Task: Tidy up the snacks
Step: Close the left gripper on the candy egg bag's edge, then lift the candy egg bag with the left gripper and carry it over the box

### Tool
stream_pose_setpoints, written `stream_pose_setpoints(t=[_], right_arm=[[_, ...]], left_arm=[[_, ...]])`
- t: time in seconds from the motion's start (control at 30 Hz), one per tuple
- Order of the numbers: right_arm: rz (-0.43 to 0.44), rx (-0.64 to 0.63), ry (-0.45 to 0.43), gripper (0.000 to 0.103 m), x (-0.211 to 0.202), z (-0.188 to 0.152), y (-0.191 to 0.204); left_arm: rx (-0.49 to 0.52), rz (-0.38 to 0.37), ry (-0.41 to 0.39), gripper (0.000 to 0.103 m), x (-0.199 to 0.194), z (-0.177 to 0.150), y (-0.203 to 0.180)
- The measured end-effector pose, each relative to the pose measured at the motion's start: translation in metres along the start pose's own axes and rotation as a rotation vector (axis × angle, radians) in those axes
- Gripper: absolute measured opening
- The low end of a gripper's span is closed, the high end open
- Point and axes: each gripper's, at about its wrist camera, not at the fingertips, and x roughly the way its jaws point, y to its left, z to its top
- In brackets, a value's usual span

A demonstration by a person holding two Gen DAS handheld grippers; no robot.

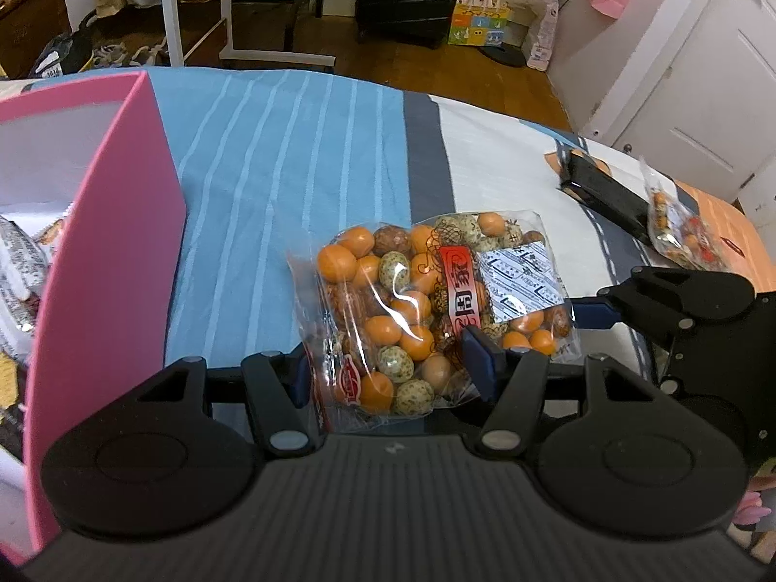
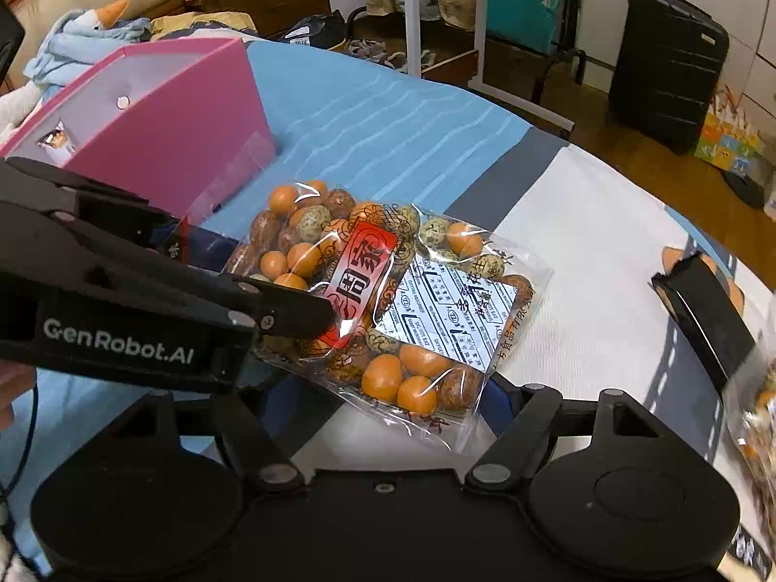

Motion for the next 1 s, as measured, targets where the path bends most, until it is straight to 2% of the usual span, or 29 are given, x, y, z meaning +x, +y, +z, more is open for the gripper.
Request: stream_pose_setpoints(t=[0.23, 0.33, 0.53, 0.77, 1.0], right_arm=[[0.029, 0.041, 0.067, 0.079, -0.023, -0.006, 0.015], [0.054, 0.03, 0.064, 0.079, -0.035, -0.011, 0.022], [0.074, 0.026, 0.06, 0.077, -0.059, -0.025, 0.045], [0.043, 0.0, 0.088, 0.075, -0.085, -0.039, 0.072], [0.026, 0.0, 0.088, 0.074, -0.107, -0.058, 0.096]], left_arm=[[0.033, 0.022, 0.052, 0.059, -0.027, -0.011, -0.012], [0.018, -0.009, 0.051, 0.059, -0.043, -0.02, -0.007], [0.044, 0.006, 0.046, 0.059, -0.078, -0.042, -0.009], [0.03, -0.024, 0.089, 0.059, -0.098, -0.062, -0.009], [0.037, -0.036, 0.086, 0.059, -0.122, -0.087, -0.009]])
